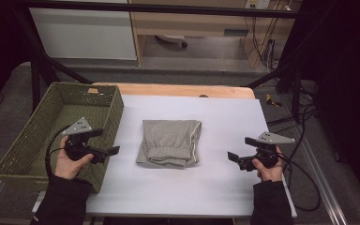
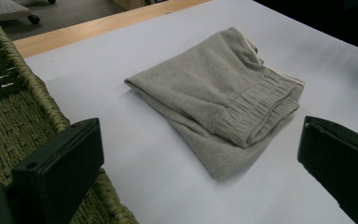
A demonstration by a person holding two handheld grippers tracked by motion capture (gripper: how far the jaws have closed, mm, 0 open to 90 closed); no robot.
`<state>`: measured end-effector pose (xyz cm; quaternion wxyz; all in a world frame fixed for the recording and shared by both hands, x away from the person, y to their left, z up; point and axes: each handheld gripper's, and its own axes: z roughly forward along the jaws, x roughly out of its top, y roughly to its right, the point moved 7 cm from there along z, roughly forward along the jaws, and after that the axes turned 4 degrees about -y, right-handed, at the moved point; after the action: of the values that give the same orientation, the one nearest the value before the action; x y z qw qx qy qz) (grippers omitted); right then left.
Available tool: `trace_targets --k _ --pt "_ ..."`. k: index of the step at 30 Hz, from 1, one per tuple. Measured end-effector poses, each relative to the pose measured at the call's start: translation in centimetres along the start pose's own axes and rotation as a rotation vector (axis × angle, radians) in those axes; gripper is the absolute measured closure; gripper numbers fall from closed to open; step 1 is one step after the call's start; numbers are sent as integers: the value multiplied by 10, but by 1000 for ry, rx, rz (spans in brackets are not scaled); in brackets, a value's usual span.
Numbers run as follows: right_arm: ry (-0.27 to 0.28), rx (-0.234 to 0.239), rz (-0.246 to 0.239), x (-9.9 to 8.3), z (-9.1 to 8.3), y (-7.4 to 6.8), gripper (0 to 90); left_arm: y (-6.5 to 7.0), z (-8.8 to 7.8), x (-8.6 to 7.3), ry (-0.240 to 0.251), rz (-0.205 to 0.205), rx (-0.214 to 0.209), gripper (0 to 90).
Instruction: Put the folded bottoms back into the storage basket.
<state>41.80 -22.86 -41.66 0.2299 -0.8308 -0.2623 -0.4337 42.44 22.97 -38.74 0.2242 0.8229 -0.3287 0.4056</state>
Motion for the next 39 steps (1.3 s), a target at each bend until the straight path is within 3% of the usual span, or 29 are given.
trace_targets --k 39 --pt "-2 2 -2 0 2 -1 4 3 -9 9 5 0 25 0"
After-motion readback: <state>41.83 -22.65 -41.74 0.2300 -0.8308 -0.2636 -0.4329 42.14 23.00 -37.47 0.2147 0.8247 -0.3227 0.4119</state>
